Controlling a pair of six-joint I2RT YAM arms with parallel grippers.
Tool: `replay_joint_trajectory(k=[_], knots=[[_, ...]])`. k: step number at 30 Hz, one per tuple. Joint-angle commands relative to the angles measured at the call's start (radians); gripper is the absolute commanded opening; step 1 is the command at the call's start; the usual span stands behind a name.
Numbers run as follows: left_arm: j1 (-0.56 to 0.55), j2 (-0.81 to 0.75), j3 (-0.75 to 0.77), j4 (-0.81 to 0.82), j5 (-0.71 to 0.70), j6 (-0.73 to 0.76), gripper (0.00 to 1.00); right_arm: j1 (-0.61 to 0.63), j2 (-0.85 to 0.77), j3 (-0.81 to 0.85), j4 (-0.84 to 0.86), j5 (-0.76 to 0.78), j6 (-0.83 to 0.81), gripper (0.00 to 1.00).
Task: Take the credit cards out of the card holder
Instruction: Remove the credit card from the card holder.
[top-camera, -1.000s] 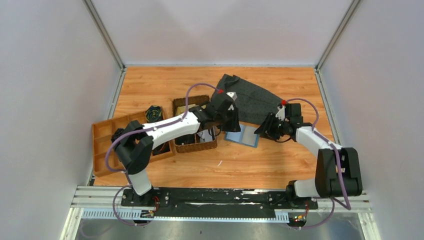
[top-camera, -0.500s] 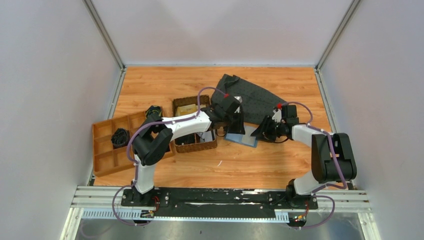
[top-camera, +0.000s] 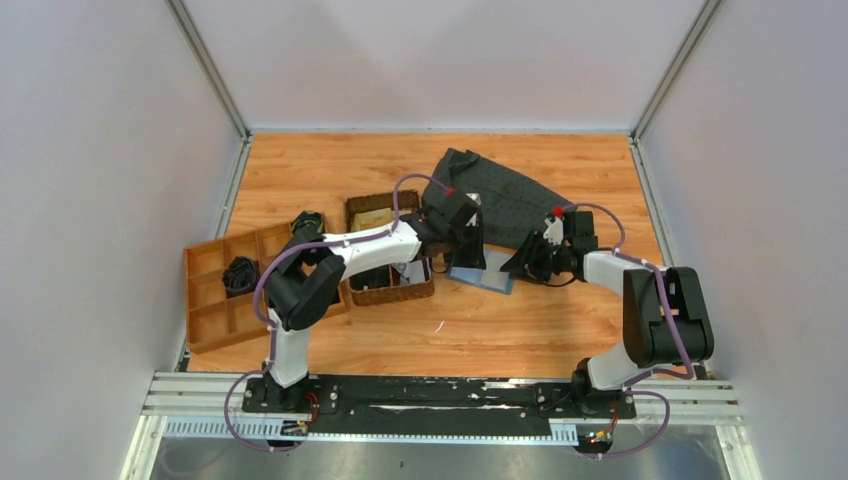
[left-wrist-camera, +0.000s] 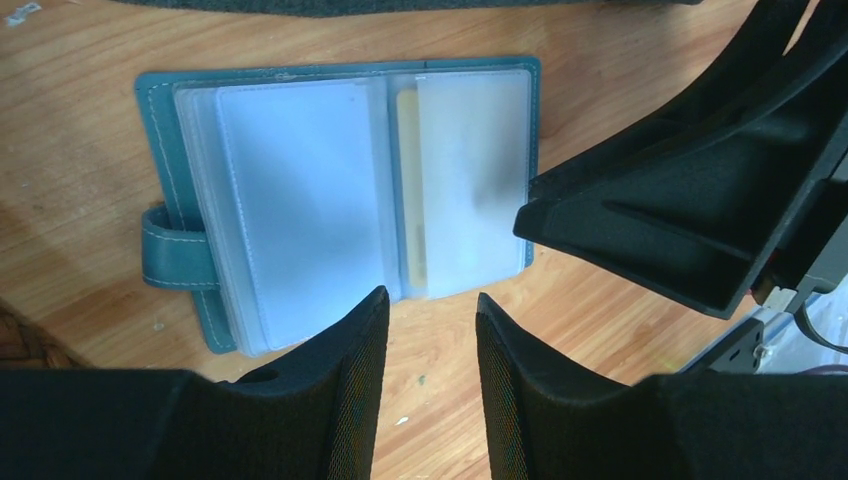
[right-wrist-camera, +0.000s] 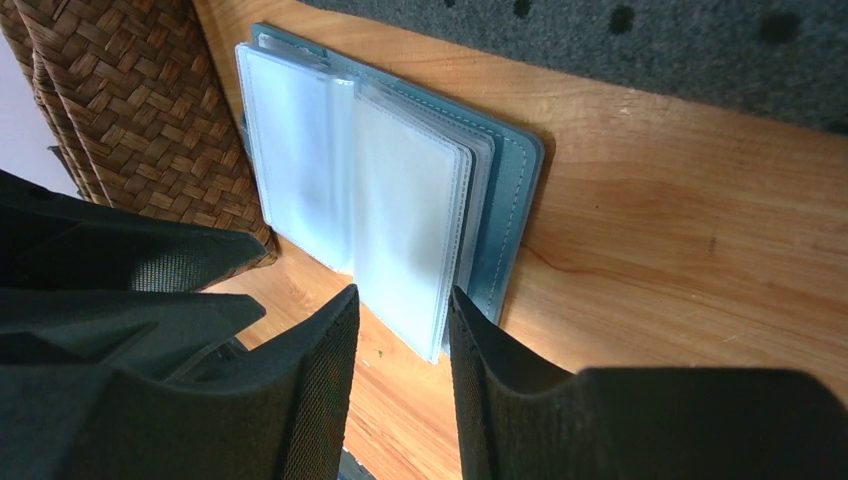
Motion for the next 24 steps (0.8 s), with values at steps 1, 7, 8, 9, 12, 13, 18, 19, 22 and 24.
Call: replay_joint_trajectory(k=[1, 7, 8, 9, 12, 13, 18, 19, 22, 24], knots=[[0.021, -0.016, -0.009, -0.035, -0.02, 0.032, 0.4, 0.017, -0.012, -0.019, 0.01, -0.018, 0.0, 0.4], [0.049, 0.024, 0.022, -0.094, -0.028, 0.083, 0.41, 0.018, -0.042, -0.031, 0.003, 0.0, 0.006, 0.4], [0.05, 0.036, 0.033, -0.11, -0.033, 0.091, 0.41, 0.019, -0.045, -0.033, 0.003, 0.002, 0.007, 0.4], [0.05, 0.045, 0.042, -0.123, -0.037, 0.097, 0.41, 0.019, -0.047, -0.036, 0.004, 0.004, 0.01, 0.4], [0.052, 0.066, 0.042, -0.121, -0.035, 0.1, 0.41, 0.019, -0.055, -0.047, 0.012, 0.014, 0.018, 0.4], [0.053, 0.073, 0.042, -0.121, -0.03, 0.098, 0.41, 0.019, -0.059, -0.05, 0.013, 0.021, 0.019, 0.4], [0.055, 0.102, 0.035, -0.108, -0.008, 0.089, 0.4, 0.019, -0.049, -0.047, 0.016, 0.023, 0.024, 0.39], [0.055, 0.105, 0.032, -0.104, -0.004, 0.087, 0.4, 0.019, -0.05, -0.047, 0.016, 0.024, 0.025, 0.39], [0.055, 0.109, 0.025, -0.093, 0.006, 0.079, 0.4, 0.019, -0.053, -0.05, 0.017, 0.026, 0.026, 0.39], [0.055, 0.112, 0.025, -0.088, 0.011, 0.077, 0.4, 0.019, -0.061, -0.057, 0.03, 0.03, 0.032, 0.39]])
